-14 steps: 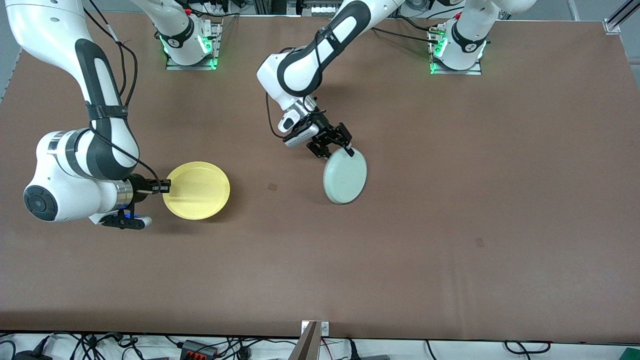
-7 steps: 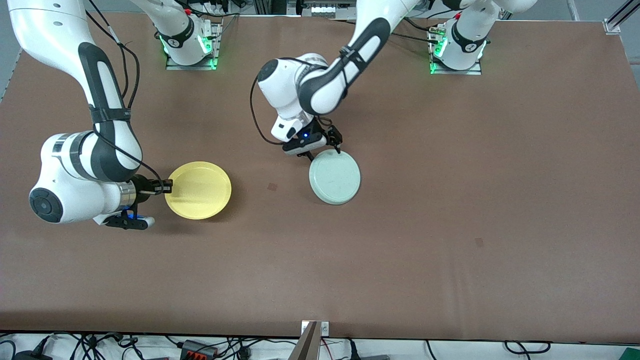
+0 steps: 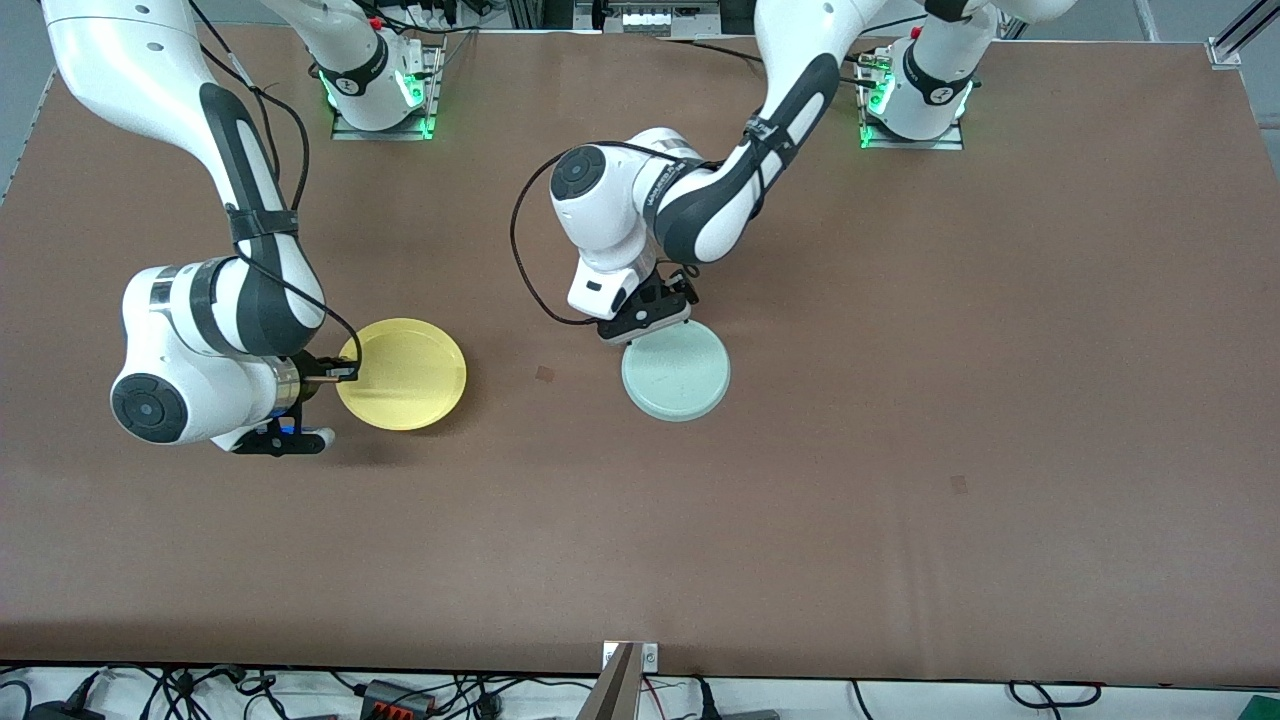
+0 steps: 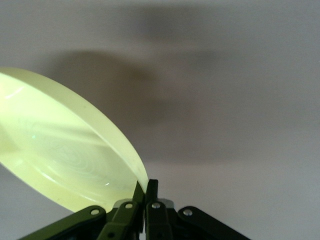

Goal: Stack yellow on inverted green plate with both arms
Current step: 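Release the green plate with the left gripper while the right gripper carries yellow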

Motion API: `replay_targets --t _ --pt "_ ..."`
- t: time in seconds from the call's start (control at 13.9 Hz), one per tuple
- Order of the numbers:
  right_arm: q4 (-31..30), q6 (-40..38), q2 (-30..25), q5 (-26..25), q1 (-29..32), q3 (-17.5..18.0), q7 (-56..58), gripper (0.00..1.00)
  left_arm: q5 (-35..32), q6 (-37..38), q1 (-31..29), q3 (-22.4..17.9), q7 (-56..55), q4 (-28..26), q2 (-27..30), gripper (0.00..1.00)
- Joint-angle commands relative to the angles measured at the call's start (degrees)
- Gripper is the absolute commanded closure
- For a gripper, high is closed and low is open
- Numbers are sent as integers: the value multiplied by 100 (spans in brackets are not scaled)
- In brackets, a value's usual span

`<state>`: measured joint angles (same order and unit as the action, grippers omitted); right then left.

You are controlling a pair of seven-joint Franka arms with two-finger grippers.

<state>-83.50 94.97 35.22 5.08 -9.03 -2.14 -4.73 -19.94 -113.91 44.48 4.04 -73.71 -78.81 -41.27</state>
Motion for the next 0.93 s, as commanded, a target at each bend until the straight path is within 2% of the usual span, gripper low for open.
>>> replay_targets --t 0.0,0.29,0.5,0.65,0.72,0.86 --pt "141 -58 64 509 -256 3 -290 100 139 113 -719 141 1336 -888 925 0" --pt "281 337 274 1135 -888 3 -1194 100 200 737 -1343 176 3059 -987 1270 0" --pt "510 697 608 1784 -1354 3 -1898 100 1077 1027 -2256 176 4972 -978 1472 0" --pt "510 1075 723 2302 -1565 3 -2014 100 1893 1466 -2994 176 6179 -917 1517 0" --pt "501 1172 775 2566 -1688 3 -2119 100 2193 1729 -3320 168 6515 -908 1526 0" --pt "501 1356 837 2814 -1890 3 -2347 100 2205 2116 -3717 168 6545 -908 1665 0"
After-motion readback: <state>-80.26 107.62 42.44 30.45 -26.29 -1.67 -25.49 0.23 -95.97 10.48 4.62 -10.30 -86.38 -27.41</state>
